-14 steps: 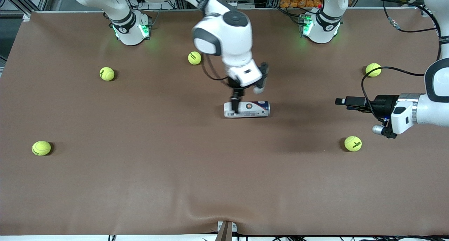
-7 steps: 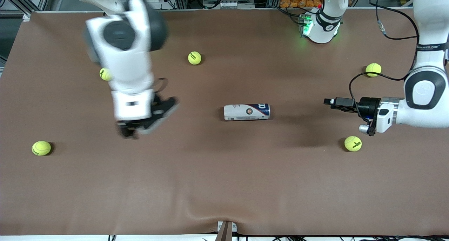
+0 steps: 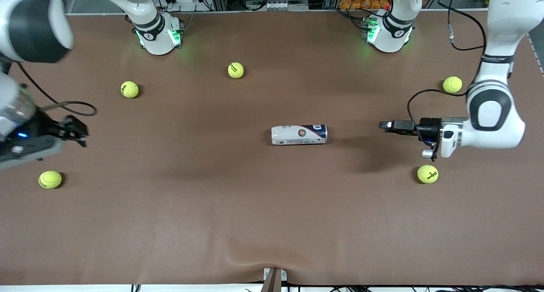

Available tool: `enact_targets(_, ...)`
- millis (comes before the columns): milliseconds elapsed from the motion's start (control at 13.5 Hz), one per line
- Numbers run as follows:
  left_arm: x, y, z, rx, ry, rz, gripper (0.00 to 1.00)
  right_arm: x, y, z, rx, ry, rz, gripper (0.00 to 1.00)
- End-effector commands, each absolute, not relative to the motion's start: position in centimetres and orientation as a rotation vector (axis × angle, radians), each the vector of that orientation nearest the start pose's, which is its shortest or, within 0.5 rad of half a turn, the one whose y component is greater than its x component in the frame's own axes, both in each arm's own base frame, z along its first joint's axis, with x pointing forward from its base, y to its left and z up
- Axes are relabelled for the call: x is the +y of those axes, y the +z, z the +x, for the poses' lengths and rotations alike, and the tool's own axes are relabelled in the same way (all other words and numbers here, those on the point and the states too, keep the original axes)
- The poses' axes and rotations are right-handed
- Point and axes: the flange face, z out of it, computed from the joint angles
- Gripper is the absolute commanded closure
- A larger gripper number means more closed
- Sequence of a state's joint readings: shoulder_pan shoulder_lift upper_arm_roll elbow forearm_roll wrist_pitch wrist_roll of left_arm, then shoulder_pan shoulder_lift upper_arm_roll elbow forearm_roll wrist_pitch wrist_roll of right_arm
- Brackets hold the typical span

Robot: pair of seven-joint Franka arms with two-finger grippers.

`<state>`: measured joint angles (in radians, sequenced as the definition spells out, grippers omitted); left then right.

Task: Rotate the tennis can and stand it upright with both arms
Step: 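Set the can down with the right gripper while the left gripper approaches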

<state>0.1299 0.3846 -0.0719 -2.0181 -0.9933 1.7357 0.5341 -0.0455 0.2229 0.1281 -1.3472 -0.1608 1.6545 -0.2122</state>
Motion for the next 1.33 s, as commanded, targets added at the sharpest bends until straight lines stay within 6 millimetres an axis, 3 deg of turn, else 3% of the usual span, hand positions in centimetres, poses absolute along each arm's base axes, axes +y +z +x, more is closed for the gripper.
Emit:
enact_targets(0,-6.5,24.3,53.5,0.112,-0.295,2.042,0.00,0.4,62.8,59.7,-0.193,-0.049,-3.182,0.00)
enact_targets(222,-9.7,23.0,52.3,0.187,-0.267,2.018,0.00,-0.7,64.3,56.4,-0.093,-0.035,-3.174,0.00)
enact_targets(369,-11.1,22.4,51.8,0.205,-0.223,2.047,0.00,-0.3,64.9,54.4,0.096,-0.012,-3.183,0.00)
enact_targets(591,-12.2,22.0,51.4,0.205,-0.224,2.047,0.00,0.3,65.1,52.1,0.090,-0.008,-3.194,0.00)
enact_targets(960,-14.8,19.4,49.6,0.207,-0.216,2.041,0.00,1.0,65.7,51.7,0.012,-0.039,-3.197,0.00)
enact_targets(1256,-16.2,17.9,49.5,0.223,-0.229,2.016,0.00,1.7,65.8,51.9,-0.009,-0.054,-3.195,0.00)
